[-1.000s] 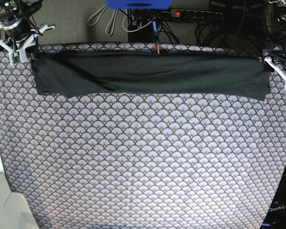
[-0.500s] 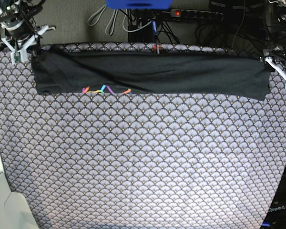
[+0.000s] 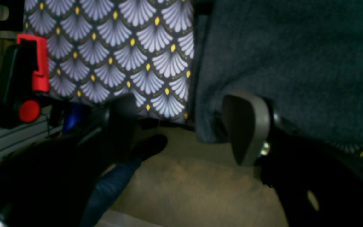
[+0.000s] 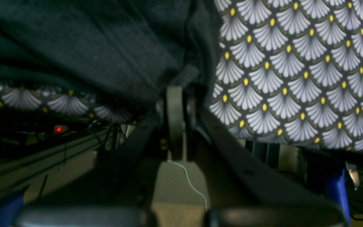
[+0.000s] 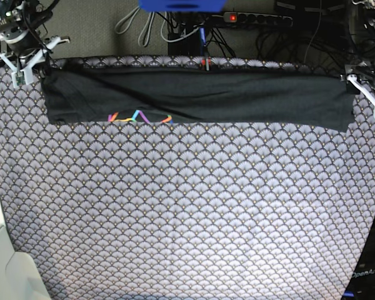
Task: Fold the T-shirt properly
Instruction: 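Grasp both ends of the folded strip with the right and left grippers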
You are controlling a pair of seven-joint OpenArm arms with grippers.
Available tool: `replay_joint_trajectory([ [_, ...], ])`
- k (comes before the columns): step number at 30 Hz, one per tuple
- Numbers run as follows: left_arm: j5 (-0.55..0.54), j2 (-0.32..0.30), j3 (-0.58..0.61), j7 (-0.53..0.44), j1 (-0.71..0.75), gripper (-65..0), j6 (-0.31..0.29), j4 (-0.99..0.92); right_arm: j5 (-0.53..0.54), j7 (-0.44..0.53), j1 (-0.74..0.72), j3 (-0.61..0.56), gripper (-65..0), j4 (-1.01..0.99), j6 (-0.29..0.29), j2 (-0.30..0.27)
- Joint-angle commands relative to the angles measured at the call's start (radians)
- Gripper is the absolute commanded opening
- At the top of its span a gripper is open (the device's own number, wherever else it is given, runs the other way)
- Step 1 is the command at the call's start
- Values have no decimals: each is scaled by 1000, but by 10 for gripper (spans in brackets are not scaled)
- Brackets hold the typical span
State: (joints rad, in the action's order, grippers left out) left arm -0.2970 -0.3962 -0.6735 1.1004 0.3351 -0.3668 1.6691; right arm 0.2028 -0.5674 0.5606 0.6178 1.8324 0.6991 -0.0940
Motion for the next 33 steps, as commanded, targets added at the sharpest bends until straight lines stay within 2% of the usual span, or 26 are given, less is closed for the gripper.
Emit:
replay_joint_trajectory([
  [1,-1,-20,-9,-9,-3,-200,4,13,10,19,3,7,-650,5,-1,-11],
  [4,-1,-20,-9,-9,-3,-200,4,13,10,19,-20,7,-619,-21,-1,-13],
  [9,-1,-20,-9,-9,-3,-200,4,13,8,17,-47,6,-455,-89,-1,-37],
  [13,-1,-20,-9,-9,-3,-200,4,13,8,17,-60,7,-384,-99,-1,-40],
  [24,-1,-22,-9,-9,-3,-200,4,13,10,17,-90,150,-379,-98,-1,-46],
  [29,-1,-22,-9,-9,-4,-200,4,13,14,17,-90,146,-379,-87,-1,-45],
  [33,-1,-22,-9,-9,-6,-199,4,13,10,17,-76,43,-379,-9,-1,-39],
])
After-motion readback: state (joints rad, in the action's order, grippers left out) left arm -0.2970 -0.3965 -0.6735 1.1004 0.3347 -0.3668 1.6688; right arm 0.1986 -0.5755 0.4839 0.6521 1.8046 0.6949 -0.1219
